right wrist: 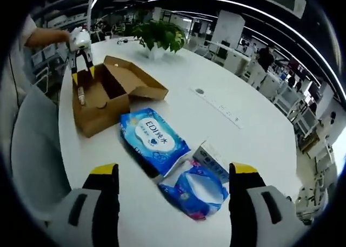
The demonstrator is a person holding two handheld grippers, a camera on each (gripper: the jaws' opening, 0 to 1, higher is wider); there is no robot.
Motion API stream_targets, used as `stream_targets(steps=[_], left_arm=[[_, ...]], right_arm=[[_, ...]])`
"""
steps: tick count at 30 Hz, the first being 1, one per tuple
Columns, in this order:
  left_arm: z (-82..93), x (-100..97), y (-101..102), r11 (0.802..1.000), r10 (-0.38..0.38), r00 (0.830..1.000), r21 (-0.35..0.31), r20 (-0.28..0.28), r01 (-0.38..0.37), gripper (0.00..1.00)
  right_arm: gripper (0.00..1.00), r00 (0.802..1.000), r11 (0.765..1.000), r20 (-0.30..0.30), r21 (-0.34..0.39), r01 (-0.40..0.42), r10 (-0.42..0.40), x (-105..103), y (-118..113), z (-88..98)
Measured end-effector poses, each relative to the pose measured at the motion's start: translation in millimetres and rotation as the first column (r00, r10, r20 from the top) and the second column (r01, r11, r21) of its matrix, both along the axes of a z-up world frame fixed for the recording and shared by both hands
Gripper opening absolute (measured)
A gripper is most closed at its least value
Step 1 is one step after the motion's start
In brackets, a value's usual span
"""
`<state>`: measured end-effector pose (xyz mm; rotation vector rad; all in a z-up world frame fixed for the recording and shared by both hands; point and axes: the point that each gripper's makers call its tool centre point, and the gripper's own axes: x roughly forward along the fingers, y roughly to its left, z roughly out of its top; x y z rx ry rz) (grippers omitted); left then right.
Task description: Operate the shoe box by opening the lid, removing the specified soft item, and placing it in the target area until the item is outside and the box remains undamaged.
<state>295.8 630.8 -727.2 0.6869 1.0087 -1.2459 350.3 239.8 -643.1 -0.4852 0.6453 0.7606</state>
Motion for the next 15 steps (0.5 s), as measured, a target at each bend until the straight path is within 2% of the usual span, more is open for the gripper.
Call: stream_targets(steps=[5, 8, 11, 15], left_arm=[[-10.1, -6.3, -3, 0.993, -0.101, 0.993, 0.059, -0.053, 0.104, 0.40], [-17.9, -8.8, -4, 0.982, -0.158, 0.984, 0.093, -0.087, 0.166, 0.40], [-25.3, -7.9, -3, 0.974, -0.183, 0.977, 0.111, -0.113, 0.195, 0.40], [-34.3, -11.9, -1, 0.951, -0.249, 0.958, 0.153, -0.140, 0.269, 0.40]], right_arm=[[0.82, 1.000, 0.999, 0.006, 0.039, 0.025, -0.025, -17, 5, 6.4], [0.83, 0.999, 0.996, 0.009, 0.077, 0.046, -0.046, -26, 8, 11.2], [0.84, 0.998, 0.992, 0.009, 0.104, 0.065, -0.066, -36, 11, 15.2], [0.84, 0.996, 0.987, 0.015, 0.136, 0.087, -0.090, -47, 16, 19.5]])
